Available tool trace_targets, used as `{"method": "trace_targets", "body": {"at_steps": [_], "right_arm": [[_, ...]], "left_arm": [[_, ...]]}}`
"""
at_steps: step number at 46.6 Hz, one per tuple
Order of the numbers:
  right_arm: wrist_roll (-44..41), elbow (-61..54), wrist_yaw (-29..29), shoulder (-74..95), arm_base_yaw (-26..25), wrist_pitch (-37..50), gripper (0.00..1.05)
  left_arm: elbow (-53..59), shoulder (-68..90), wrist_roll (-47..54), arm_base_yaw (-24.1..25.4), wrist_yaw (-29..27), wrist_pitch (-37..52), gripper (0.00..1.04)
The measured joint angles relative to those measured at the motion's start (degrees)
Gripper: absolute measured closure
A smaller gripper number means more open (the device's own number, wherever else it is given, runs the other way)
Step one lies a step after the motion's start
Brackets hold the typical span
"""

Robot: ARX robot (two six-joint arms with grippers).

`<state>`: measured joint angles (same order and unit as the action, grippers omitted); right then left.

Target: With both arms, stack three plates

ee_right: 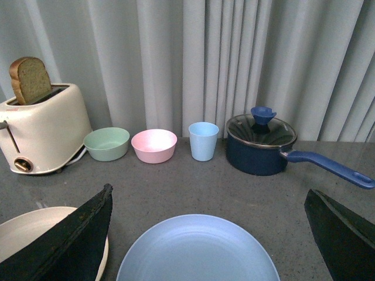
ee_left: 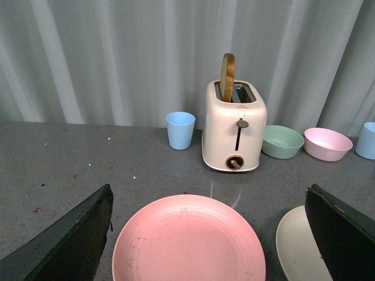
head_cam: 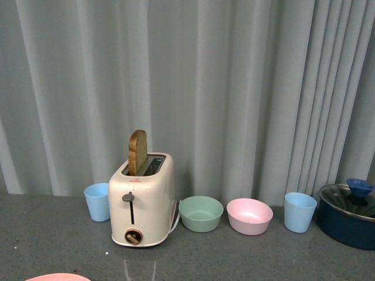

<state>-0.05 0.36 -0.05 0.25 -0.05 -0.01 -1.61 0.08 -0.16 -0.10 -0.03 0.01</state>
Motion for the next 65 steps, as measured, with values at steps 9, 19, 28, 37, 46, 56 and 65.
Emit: {"method": "trace_targets", "body": {"at_steps": [9,19,28,37,46,56,65], "right_arm": [[0.0,0.0,0.0,0.0,0.0,0.0,0.07],[0.0,0.0,0.0,0.0,0.0,0.0,0.07],[0.0,0.0,0.0,0.0,0.0,0.0,0.07],[0.0,0.0,0.0,0.0,0.0,0.0,0.07],[0.0,0.0,0.0,0.0,0.0,0.0,0.07],[0.0,0.0,0.02,0.0,0.0,0.0,0.07],[0.0,0.0,0.0,0.0,0.0,0.0,0.07]], "left_arm": [[0.0,0.0,0.0,0.0,0.0,0.0,0.07],[0.0,0.0,0.0,0.0,0.0,0.0,0.07],[0.0,0.0,0.0,0.0,0.0,0.0,0.07],[0.0,0.0,0.0,0.0,0.0,0.0,0.07],[-0.35,0.94,-0.13,0.63,1.81,-1.36,0.07],[-13.88,30.75,2.01,5.49,21.0,-9.42,0.07],[-34.49,71.32,13.09,5.49,17.62,0.02,0.07]]}}
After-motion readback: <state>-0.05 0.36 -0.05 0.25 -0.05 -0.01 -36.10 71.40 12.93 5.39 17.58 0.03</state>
